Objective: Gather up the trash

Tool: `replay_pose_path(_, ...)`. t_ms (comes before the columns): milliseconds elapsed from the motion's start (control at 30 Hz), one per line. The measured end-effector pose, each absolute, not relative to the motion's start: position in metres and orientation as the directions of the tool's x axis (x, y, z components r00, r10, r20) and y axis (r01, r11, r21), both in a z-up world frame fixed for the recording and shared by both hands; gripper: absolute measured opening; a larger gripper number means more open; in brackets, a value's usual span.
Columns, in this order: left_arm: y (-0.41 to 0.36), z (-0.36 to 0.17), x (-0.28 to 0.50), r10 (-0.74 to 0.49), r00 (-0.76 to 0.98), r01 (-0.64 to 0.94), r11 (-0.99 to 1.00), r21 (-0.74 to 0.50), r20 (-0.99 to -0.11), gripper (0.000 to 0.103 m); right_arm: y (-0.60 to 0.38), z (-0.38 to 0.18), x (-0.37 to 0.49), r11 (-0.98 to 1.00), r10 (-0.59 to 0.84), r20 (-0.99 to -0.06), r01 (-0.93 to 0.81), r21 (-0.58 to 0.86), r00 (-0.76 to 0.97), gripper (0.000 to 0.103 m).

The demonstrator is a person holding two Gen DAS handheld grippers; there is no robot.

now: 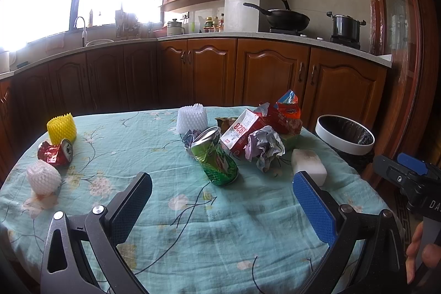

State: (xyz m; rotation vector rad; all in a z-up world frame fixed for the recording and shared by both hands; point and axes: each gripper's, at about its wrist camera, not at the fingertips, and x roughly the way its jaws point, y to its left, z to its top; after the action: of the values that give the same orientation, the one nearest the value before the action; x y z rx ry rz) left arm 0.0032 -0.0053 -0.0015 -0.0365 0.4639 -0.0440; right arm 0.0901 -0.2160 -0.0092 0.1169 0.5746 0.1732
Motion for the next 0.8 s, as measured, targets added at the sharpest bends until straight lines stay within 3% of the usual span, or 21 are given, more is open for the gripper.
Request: replay_pose_path(800,0.011,-0.009,0.012,-0.067,0.874,0.04,0.997,-0.065,-0.482,0.1,-0.214,-0.016,0.1,0.973,0.22,-0.557,-0.14,0.184,0.801,0.103)
